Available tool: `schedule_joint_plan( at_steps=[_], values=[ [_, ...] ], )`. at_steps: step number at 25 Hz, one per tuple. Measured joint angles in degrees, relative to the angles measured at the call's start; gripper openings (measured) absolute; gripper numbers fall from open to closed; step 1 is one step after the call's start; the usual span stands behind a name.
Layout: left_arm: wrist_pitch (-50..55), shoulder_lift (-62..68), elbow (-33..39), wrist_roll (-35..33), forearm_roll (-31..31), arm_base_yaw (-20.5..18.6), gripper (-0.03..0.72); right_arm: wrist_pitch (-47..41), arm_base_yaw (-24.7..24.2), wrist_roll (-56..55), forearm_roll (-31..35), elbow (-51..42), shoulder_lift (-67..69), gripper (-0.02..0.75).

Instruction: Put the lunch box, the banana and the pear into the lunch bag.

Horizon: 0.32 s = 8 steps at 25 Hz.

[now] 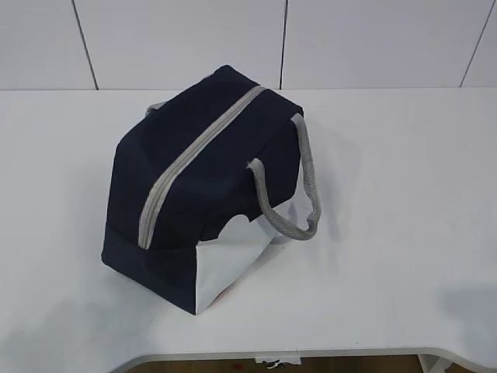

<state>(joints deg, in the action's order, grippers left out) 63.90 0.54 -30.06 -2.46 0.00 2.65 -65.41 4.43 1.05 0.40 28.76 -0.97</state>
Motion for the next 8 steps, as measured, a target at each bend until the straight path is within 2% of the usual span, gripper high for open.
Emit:
schedule_joint_plan(
  at_steps=[8],
  values=[
    [0.0,0.0,0.0,0.0,0.0,0.0,0.217,0.0,0.0,0.0,0.0,0.0,0.0,0.415]
  ],
)
